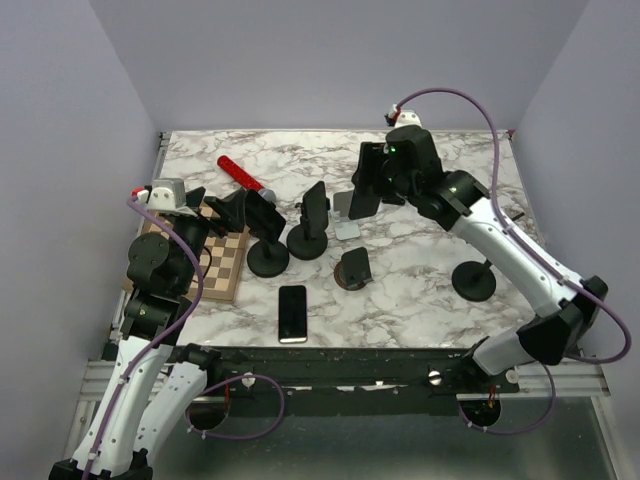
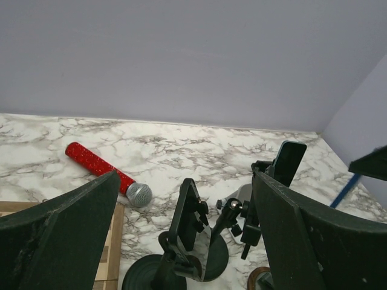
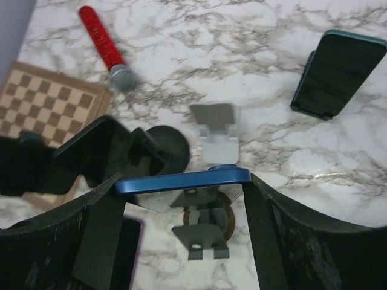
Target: Remove the phone from the phone stand
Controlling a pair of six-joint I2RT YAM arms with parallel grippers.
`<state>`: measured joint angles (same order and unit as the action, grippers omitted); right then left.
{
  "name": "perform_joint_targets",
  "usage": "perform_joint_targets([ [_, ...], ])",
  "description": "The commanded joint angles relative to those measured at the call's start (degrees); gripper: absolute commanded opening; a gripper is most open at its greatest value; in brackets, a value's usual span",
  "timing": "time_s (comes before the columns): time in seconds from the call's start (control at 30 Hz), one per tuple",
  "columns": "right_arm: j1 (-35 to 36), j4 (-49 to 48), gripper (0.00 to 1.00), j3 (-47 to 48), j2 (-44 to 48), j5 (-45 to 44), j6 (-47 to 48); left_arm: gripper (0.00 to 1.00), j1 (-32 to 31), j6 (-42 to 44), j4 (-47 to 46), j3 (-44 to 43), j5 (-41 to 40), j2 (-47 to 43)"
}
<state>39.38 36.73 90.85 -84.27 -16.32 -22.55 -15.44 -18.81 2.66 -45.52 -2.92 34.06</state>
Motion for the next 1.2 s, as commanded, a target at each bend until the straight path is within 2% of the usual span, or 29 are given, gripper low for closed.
perform_joint_targets([
  [0.0, -0.01, 6.36, 0.01, -4.43, 5.67, 17.94, -4.59, 0.98, 0.32, -0.93, -0.46, 0.25, 1.05, -0.58],
  [0.13, 0.79, 6.93, 0.01, -10.89, 7.65, 31.99, -6.51, 0.99, 0.32, -0.97, -0.5, 0.21, 1.05, -0.51],
  [0.33, 10.06, 5.04, 0.01, -18.58, 8.2, 31.56, -11.46, 0.98, 0.41, -1.06, -0.39, 0.16, 1.18, -0.29],
  [0.5, 14.32, -3.34, 0.01, -26.73, 6.23, 31.07, -18.95, 0.98, 0.41, -0.97, -0.19, 0.17, 0.9, -0.66],
  [0.6, 15.91, -7.55, 0.01, -30.16, 3.82, 28.23, -21.4, 0.99, 0.42, -0.8, -0.24, 0.34, 0.16, -1.01],
  [0.93, 17.32, -9.91, 0.01, -31.88, -5.81, 14.85, -23.31, 0.99, 0.41, -0.62, -0.11, 0.22, 0.11, -1.25],
  [1.17, 17.92, -15.54, 0.01, -32.89, -11.51, 5.45, -29.47, 0.99, 0.41, -0.53, -0.11, 0.15, 0.13, -1.19],
])
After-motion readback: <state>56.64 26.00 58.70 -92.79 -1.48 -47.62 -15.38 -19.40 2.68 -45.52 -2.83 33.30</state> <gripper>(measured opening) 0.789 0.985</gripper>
